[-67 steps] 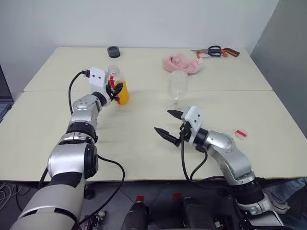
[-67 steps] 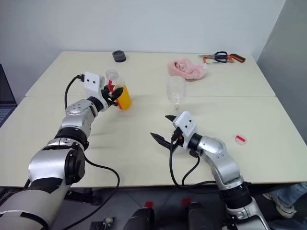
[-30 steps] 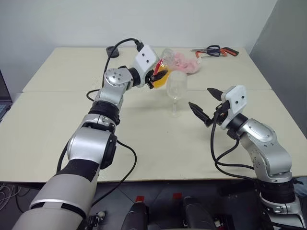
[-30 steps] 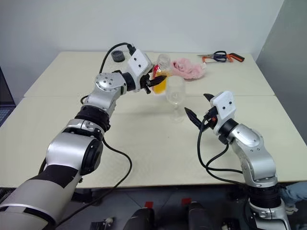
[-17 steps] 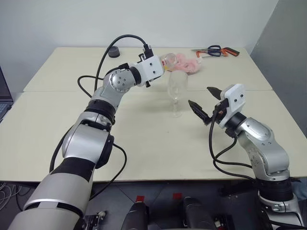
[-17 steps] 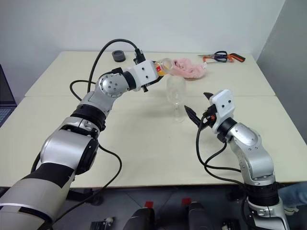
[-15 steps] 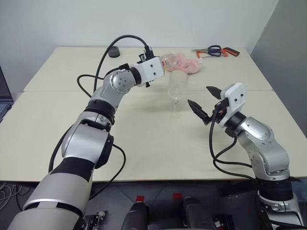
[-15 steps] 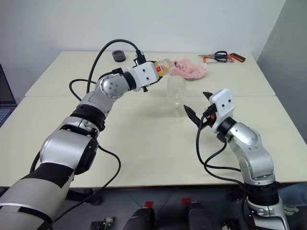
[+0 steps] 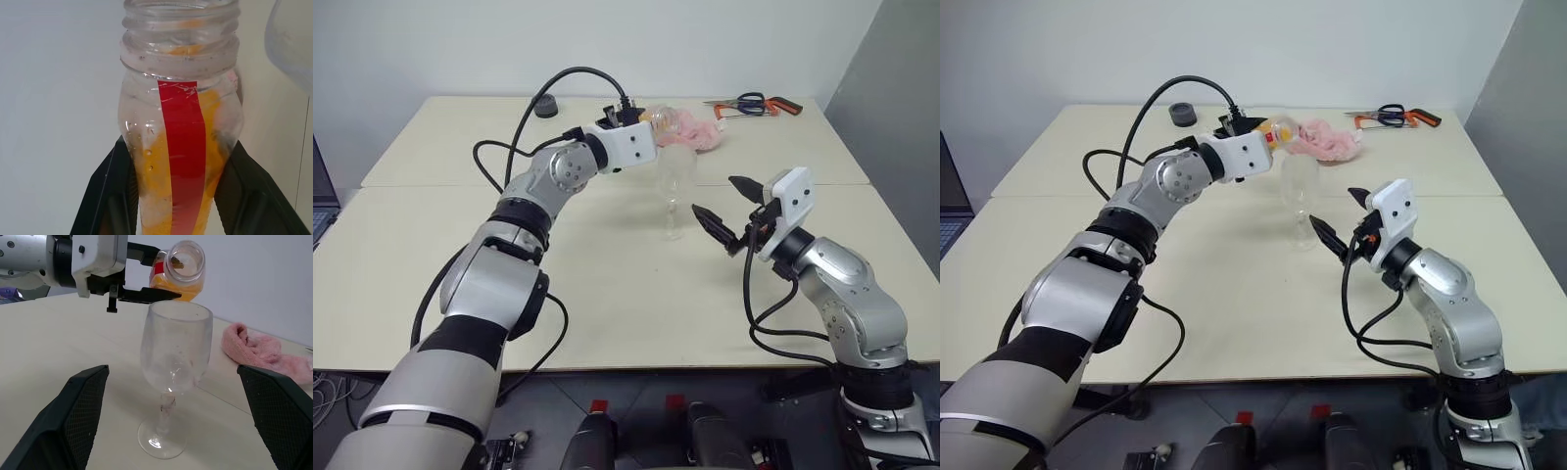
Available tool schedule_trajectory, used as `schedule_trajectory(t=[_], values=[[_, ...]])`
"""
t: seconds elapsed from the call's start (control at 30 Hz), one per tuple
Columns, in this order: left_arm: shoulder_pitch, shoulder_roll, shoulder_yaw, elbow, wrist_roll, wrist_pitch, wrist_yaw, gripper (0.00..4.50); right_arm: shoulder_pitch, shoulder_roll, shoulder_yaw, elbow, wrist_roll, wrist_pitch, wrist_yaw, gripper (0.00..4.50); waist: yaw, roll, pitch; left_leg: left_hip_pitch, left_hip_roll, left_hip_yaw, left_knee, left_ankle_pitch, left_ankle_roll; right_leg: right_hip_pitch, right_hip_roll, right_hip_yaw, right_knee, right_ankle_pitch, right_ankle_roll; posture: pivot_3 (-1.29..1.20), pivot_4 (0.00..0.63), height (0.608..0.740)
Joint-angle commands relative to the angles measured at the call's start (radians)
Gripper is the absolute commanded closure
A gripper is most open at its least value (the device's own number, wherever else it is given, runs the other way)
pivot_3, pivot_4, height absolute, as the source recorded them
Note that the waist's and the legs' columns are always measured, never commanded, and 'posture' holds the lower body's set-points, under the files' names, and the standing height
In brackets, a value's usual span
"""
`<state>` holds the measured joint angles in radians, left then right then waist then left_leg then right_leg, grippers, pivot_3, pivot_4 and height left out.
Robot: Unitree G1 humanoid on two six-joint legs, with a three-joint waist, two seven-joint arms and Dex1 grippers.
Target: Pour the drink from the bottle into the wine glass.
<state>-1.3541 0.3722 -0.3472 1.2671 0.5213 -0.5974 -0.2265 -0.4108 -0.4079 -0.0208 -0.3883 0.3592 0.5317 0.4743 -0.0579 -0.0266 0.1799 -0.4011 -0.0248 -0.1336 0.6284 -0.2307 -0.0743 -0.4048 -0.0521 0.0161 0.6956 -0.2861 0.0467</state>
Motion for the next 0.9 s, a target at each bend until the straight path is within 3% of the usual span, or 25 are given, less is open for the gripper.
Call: schedule_trajectory(t=[0.03,0.9], values=[[-0.063,0.007,-0.004,-0.022,0.014,-0.027,0.050,2.85,-0.019,-0.002,-0.022,-0.045,0.015,-0.002,-0.007,0.00,0.000,0.000,0.000,0.000,0.000,0.000,0.000,0.000,0.000,0.000,0.000,0.000,0.000,0.000,0.000,0.00,0.150,0.740],[-0.100,0.012,-0.096,0.003,0.141,-0.045,0.200,2.85,0.040,-0.055,-0.070,-0.063,0.081,-0.045,0.071,0.00,0.000,0.000,0.000,0.000,0.000,0.000,0.000,0.000,0.000,0.000,0.000,0.000,0.000,0.000,0.000,0.00,0.150,0.740]])
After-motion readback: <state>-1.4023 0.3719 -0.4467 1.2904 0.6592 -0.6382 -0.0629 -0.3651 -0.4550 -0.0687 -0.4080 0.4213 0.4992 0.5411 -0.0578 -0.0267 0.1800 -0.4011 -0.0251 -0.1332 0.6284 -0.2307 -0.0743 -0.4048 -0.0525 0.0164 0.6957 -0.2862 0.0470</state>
